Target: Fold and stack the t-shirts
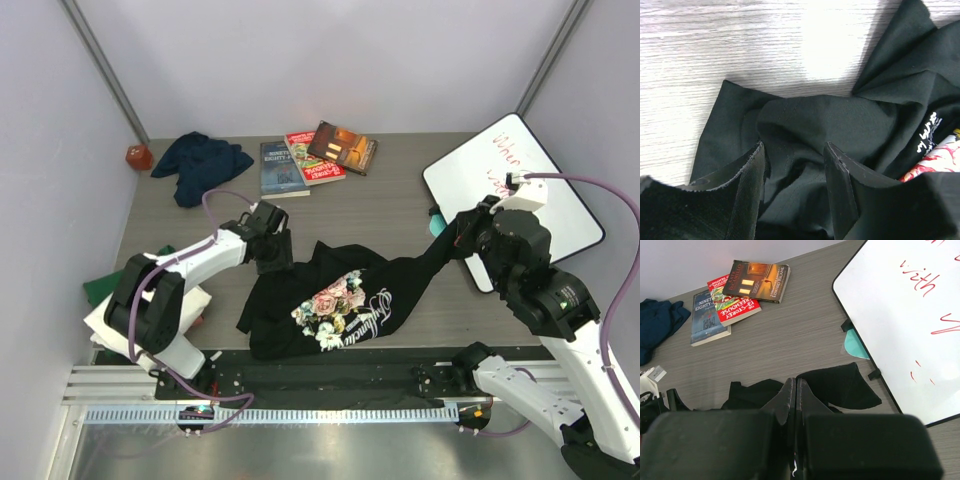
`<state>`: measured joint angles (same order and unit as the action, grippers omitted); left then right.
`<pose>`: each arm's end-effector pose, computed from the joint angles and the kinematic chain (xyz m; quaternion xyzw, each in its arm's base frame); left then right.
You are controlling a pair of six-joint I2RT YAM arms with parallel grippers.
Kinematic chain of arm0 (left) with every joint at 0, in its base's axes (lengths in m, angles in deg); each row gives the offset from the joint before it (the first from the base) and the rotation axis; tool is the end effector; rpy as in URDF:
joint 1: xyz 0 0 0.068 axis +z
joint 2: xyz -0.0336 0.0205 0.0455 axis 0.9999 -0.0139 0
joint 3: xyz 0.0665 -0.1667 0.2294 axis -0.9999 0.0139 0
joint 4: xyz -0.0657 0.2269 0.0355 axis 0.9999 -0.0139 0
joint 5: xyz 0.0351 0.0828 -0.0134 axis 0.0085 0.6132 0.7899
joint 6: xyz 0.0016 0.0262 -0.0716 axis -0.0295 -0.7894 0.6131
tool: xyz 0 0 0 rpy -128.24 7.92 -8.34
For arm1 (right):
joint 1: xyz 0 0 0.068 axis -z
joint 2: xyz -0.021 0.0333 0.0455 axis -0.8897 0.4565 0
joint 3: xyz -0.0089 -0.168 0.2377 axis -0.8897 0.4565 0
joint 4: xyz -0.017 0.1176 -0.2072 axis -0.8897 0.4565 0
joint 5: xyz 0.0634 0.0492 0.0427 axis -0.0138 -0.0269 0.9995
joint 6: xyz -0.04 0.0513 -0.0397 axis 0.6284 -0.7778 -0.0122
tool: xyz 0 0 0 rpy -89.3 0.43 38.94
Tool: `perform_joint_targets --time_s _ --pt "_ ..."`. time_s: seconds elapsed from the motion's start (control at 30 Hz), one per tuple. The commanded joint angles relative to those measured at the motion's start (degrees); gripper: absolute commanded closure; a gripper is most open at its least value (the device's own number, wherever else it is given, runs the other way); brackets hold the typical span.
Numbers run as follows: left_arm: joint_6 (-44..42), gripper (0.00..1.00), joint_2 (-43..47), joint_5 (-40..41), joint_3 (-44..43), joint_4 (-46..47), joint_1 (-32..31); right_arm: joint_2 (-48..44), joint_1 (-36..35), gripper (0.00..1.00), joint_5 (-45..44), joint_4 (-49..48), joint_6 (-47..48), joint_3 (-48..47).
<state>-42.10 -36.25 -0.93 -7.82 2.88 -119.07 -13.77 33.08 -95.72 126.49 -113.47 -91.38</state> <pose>0.2588 -0.1513 0.1963 -0.0568 0.9713 -0.1411 0.1828 0.1127 0.0276 0.4118 0.1178 0.7950 0.0732 0.5906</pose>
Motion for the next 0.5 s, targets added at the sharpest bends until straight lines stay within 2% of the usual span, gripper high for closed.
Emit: perform_joint_targets --time_s 0.0,0.1,0.13,0.2,0.47 --pt "0.0 0.5 -0.9 -1.4 0.0 2.5 0.2 0.3 0.2 0.99 -0.3 -2.8 0.0 -0.6" --pt "0.0 0.7 -0.8 -1.9 0.0 2.8 0.2 0.4 0.1 0.99 -0.4 -2.9 0.1 -0.7" --pt "0.1 0.85 -0.8 -1.9 0.0 2.8 0.2 0.6 0.1 0.99 -0.4 -2.8 0.1 -0.5" --pt "0.1 0.99 -0.2 -1.6 0.0 2.8 0.2 0.8 0.1 0.99 -0.4 -2.9 0.0 -0.5" --pt "-1.3 1.0 2.5 1.0 -2.0 0.9 0.2 1.0 0.1 0.99 -0.4 -3.3 -0.2 0.4"
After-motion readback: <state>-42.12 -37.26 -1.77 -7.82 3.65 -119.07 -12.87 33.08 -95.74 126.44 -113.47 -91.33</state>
